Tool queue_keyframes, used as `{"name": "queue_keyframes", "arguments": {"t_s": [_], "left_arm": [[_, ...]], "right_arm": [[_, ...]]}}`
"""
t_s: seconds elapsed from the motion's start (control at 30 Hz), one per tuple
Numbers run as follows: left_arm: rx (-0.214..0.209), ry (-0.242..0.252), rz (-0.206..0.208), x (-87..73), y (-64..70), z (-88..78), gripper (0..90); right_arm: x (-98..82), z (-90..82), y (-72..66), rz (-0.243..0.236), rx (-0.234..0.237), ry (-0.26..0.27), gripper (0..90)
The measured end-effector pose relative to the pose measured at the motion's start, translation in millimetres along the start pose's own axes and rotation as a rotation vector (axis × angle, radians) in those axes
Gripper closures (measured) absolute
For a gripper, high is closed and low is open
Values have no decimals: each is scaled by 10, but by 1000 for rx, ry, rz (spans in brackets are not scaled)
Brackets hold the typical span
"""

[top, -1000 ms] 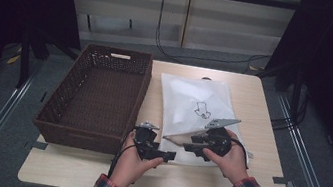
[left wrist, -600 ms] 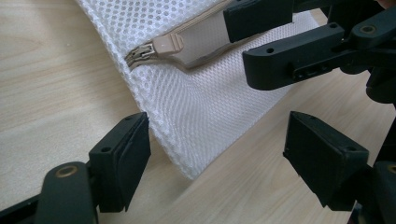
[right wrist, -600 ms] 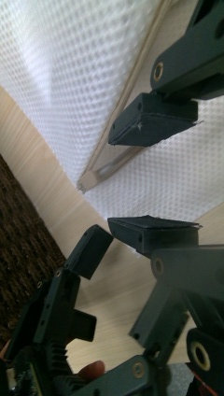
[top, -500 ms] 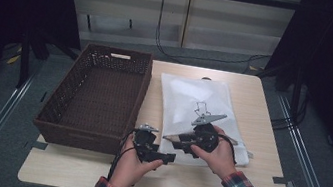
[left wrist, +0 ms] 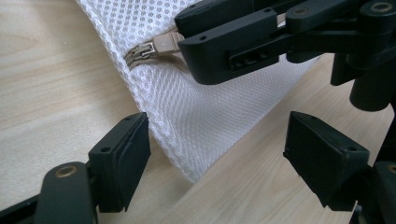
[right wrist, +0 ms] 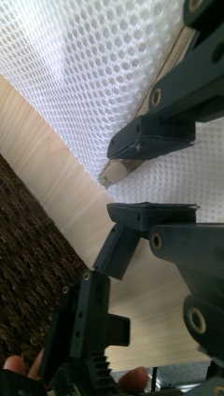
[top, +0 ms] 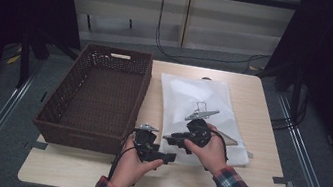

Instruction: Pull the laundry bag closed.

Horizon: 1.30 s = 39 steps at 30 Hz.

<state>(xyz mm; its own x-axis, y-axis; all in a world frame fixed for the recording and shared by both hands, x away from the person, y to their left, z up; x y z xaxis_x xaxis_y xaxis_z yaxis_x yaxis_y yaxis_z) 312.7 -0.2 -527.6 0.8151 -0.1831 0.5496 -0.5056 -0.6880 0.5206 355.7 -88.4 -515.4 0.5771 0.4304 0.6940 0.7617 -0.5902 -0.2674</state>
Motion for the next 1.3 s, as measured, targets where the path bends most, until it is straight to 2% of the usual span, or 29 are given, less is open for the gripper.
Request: {"name": "queue_keyframes", "arguments": {"t_s": [0.1,0.23,0.63,0.67,0.87,1.03,1.2,1.3], "left_arm": [[1,1,-7,-7,-15,11,222],[0,-1,-7,-10,-15,19,222],[-2,3,-10,5,-17,13,226],[-2,2,-9,4,-17,14,227],[-4,3,-8,6,-14,14,229],[-3,4,-8,7,-14,15,230],[-8,8,-10,13,-5,11,231],[-8,4,-13,13,-5,10,231]], "right_arm": [[1,38,-8,36,9,3,686],[10,69,-12,50,16,9,696],[72,95,10,43,3,17,778],[74,93,5,56,2,11,778],[86,129,4,59,-6,5,787],[87,144,13,59,-19,-10,832],[99,147,17,47,-12,-9,844],[103,111,11,56,-8,-13,875]]}}
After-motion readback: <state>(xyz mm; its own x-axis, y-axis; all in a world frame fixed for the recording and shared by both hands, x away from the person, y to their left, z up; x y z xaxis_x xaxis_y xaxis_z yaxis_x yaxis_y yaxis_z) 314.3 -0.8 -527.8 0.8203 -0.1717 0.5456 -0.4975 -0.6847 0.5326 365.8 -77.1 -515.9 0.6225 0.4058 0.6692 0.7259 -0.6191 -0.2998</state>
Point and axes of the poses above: each handheld gripper's, and its own axes: z roughly forward along the jaws, x roughly out of its top, y roughly to its right, the point moved 8 cm from there along z, roughly forward along the jaws, and after that the axes turned 6 degrees about -z, right-handed, at the moved point
